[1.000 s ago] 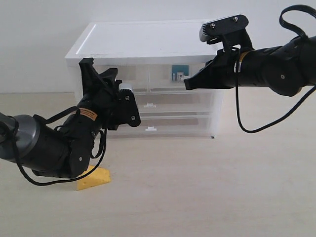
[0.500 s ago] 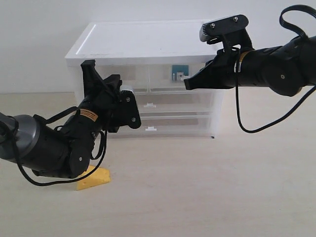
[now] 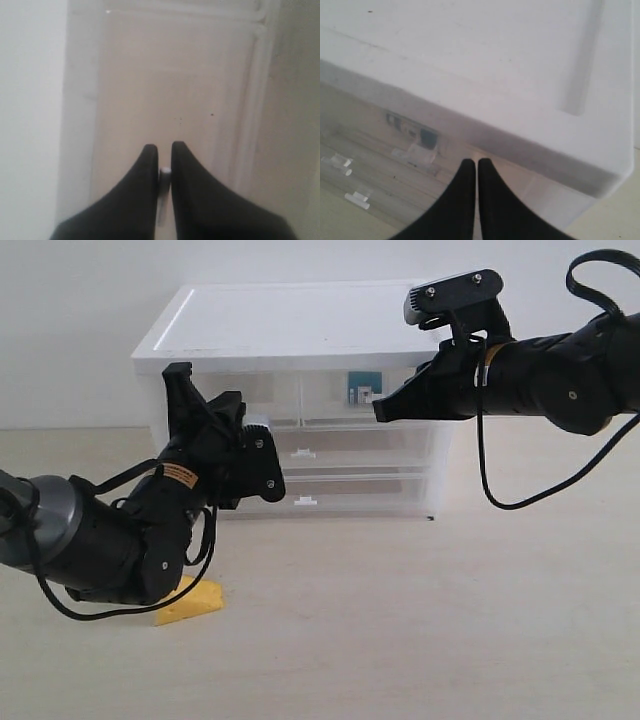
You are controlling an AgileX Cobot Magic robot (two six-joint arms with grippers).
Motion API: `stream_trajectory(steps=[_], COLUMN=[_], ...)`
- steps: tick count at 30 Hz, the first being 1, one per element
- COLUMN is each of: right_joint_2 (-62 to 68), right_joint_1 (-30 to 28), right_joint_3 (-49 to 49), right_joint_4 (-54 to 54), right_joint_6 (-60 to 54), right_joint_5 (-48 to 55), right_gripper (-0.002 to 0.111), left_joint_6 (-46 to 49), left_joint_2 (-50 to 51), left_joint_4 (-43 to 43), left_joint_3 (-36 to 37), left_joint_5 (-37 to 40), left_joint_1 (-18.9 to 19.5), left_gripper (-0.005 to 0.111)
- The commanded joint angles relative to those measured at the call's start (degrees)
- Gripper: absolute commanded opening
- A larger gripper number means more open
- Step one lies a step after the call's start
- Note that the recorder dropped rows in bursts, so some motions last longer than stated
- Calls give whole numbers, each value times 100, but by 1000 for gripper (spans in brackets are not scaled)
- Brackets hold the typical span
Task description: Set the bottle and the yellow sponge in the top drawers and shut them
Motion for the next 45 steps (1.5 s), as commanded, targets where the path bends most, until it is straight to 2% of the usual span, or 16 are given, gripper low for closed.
stream_trajectory(steps=[1, 5, 13, 25, 36, 45], right_joint_2=[-9, -9, -9, -9, 99, 177], right_joint_1=[-60, -60, -60, -60, -60, -60], right_joint_3=[-50, -50, -50, -50, -50, -121], right_joint_4=[33, 33, 33, 33, 33, 33], right_joint_6=[-34, -34, -34, -36, -76, -107], right_joint_5=[-169, -169, -169, -189, -293, -258], right_gripper=[0, 0, 0, 0, 0, 0], left_joint_6=[-22, 147, 184, 362, 664, 664], left_joint_2=[-35, -35, -35, -35, -45, -45], left_joint_4=[-469, -802, -953, -1084, -1401, -1534], left_joint_3=[29, 29, 92, 333, 368, 368], left_joint_5=[-376, -376, -376, -376, -376, -376], left_joint_1=[-142, -336, -488, -488, -872, -884], left_gripper=[4, 4, 4, 4, 4, 4])
